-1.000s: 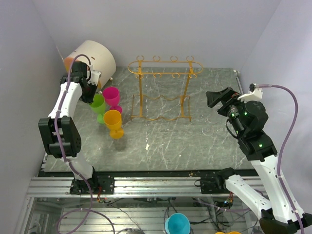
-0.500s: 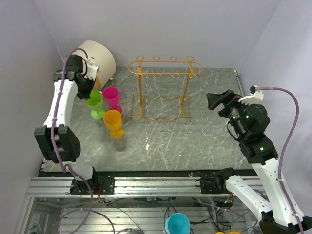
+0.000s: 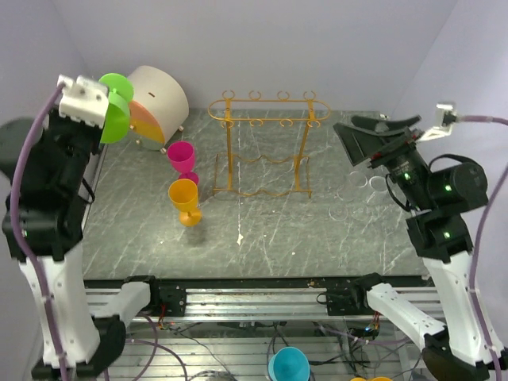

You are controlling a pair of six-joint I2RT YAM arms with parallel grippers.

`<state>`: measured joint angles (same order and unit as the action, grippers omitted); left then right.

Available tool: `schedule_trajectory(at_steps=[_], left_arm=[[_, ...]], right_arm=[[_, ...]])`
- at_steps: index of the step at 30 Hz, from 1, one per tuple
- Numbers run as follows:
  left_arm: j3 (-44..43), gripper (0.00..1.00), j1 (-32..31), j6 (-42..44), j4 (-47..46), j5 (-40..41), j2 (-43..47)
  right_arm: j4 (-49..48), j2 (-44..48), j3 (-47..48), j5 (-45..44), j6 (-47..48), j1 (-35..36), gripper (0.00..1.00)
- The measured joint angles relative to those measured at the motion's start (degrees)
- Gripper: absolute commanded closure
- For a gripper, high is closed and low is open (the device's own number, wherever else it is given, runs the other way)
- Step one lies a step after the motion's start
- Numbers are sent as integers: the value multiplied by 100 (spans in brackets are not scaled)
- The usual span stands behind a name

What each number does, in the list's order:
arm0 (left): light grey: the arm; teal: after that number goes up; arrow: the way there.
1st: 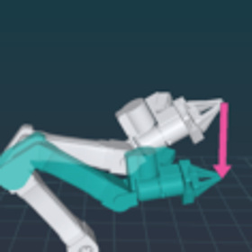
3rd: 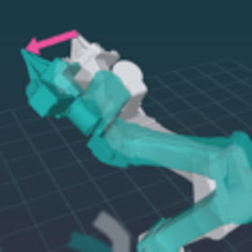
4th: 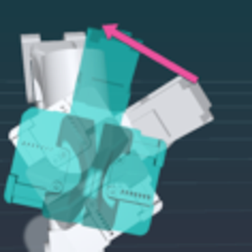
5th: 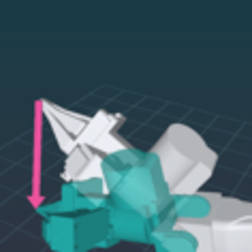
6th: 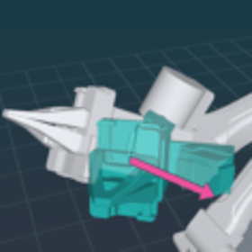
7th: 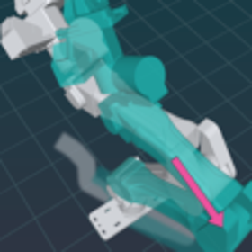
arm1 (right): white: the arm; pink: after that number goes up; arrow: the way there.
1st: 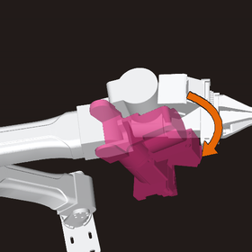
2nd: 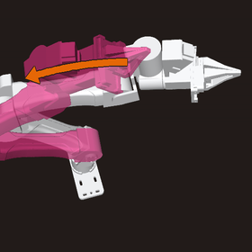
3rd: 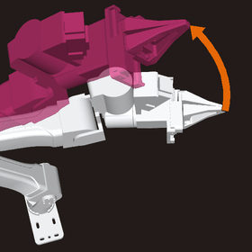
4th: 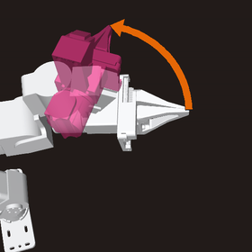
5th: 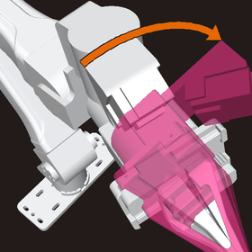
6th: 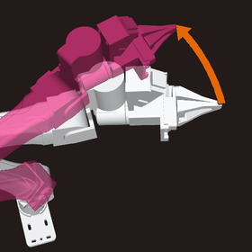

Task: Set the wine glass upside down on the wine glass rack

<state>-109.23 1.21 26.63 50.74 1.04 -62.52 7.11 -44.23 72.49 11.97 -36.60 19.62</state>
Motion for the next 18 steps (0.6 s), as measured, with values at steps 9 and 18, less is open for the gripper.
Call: schedule_trajectory(at_steps=[9, 18], left_arm=[[3748, 93, 0, -22, -4750, -2127, 2017], [5106, 93, -4, -503, -8229, -3101, 1600]], right_arm=[[-3176, -1720, -374, 2059, -2177, 76, 8], [-4441, -2695, -509, 1652, -2883, 1410, 12]])
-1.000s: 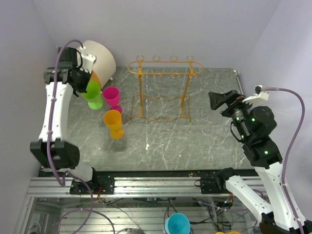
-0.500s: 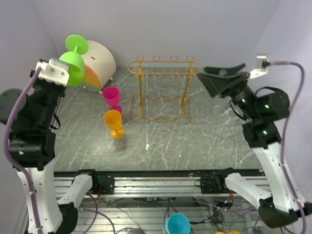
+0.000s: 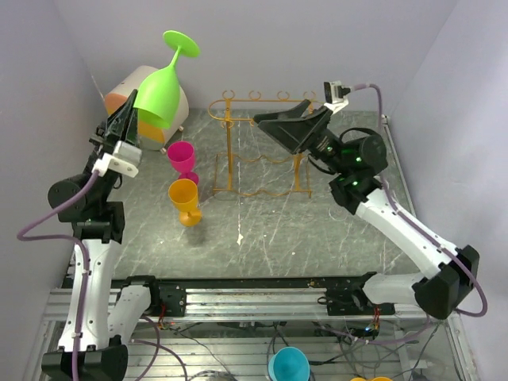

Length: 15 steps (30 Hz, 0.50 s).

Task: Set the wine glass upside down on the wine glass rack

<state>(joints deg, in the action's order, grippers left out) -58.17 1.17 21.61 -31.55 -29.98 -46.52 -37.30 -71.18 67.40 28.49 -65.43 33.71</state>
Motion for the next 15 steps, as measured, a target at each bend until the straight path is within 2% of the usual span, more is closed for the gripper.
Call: schedule_trajectory(at_steps=[4, 8, 12, 15], left_arm=[[341, 93, 0, -20, -931, -120, 105], [535, 93, 0, -151, -1451, -125, 245], [564, 93, 0, -343, -1720, -175, 334], [651, 93, 0, -501, -1838, -225, 356]], right_arm=[[-1231, -450, 2, -798, 61, 789, 16], [-2398, -1342, 227, -1506, 363, 1344, 20], [-3440, -2347, 608, -2059, 503, 1663, 23], [-3777, -2964, 1060, -2334, 507, 1738, 23]])
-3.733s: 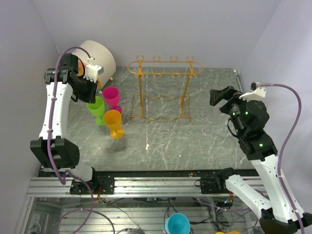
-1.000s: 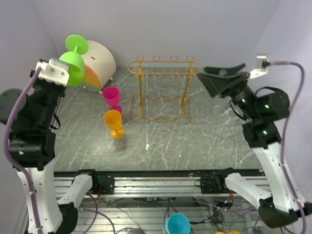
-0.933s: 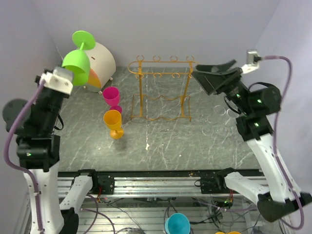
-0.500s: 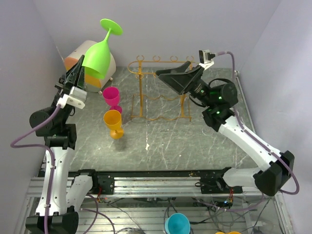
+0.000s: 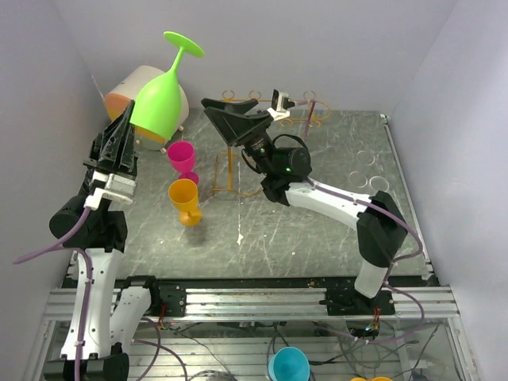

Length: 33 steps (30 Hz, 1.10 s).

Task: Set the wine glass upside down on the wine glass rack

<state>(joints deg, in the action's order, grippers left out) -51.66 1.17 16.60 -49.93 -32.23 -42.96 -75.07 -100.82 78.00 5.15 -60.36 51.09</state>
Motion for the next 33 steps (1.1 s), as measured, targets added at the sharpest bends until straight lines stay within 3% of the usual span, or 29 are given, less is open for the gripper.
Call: schedule_trajectory(at_steps=[13, 33], left_arm=[[273, 93, 0, -269, 52, -284, 0], [341, 93, 0, -354, 157, -409, 15]], right_arm=[[-525, -951, 1593, -326, -221, 44, 26], [-389, -1558, 2363, -452, -466, 201, 29]])
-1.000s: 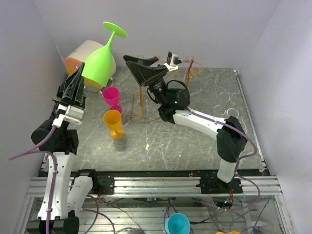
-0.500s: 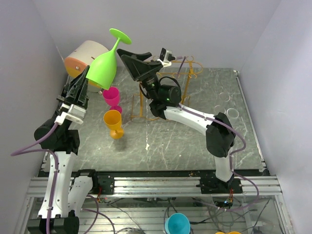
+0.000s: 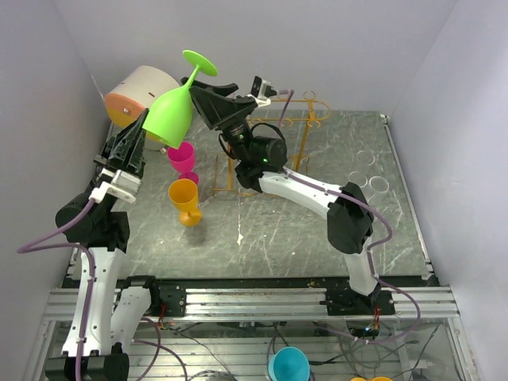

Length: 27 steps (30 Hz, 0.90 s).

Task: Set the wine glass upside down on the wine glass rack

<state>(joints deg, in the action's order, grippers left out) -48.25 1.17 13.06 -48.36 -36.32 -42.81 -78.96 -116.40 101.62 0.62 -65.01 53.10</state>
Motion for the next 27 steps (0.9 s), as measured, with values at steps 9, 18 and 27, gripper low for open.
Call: schedule_trajectory(at_steps=[9, 18, 27], left_arm=[[0, 93, 7, 83, 164, -52, -20], [0, 93, 4, 153, 181, -94, 17], [0, 93, 4, 179, 173, -164, 151]], right_arm=[[111, -442, 356, -44, -212, 96, 47], [-20, -442, 372, -129, -413, 107, 67], [-245, -442, 372, -173, -741, 101, 85]])
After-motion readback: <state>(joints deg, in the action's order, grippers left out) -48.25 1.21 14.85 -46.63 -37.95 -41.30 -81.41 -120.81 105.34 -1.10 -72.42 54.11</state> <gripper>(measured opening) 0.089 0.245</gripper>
